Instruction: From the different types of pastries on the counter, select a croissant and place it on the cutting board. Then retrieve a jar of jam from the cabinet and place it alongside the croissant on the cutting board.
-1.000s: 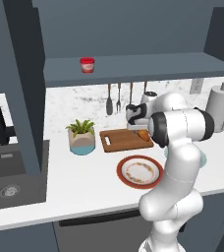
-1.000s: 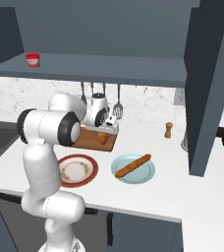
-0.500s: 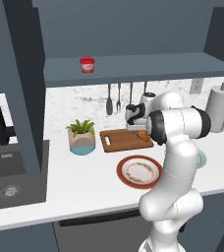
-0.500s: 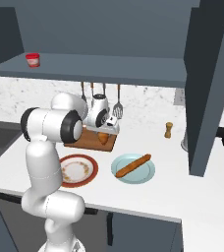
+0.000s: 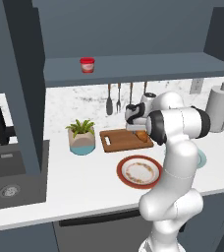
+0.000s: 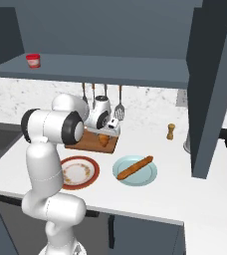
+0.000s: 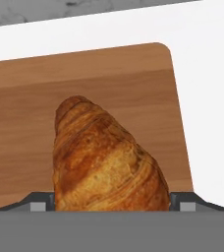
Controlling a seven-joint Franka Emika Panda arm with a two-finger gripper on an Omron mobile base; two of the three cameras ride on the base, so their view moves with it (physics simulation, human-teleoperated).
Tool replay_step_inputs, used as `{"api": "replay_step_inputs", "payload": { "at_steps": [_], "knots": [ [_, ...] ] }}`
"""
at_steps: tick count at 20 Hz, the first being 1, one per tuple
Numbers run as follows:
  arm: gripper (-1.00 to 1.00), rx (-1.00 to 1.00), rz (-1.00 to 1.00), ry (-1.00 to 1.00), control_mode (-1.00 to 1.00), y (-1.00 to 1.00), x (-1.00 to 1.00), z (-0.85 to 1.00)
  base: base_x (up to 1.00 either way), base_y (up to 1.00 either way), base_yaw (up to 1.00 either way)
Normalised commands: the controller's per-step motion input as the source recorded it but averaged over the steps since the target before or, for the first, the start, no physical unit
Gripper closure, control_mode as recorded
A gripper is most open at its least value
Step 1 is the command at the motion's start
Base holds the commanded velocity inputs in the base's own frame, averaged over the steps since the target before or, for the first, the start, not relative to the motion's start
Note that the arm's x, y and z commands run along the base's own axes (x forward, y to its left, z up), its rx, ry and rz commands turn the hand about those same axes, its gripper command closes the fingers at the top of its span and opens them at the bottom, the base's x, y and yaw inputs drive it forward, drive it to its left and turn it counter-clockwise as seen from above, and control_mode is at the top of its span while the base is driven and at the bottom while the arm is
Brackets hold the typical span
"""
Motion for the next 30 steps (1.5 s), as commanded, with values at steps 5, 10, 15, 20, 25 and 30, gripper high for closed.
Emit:
{"api": "replay_step_inputs", "payload": {
  "at_steps": [5, 10, 15, 20, 25, 30],
  "knots": [
    [-1.0, 0.0, 0.0, 0.0, -1.0, 0.0, 0.0, 0.0, 0.0, 0.0, 0.0],
    [-1.0, 0.0, 0.0, -0.02, -1.0, 0.0, -0.1, 0.04, 0.0, 0.0, 0.0],
    [-1.0, 0.0, 0.0, -0.06, -1.0, 0.0, -0.32, 0.3, 0.0, 0.0, 0.0],
    [-1.0, 0.0, 0.0, -0.1, -1.0, 0.0, -0.53, 0.41, 0.0, 0.0, 0.0],
    [-1.0, 0.0, 0.0, -0.03, -1.0, 0.14, -0.46, 0.4, 0.0, 0.0, 0.0],
    [-1.0, 0.0, 0.02, 0.0, -1.0, 0.37, -0.45, 0.36, 0.0, 0.0, 0.0]
  ]
}}
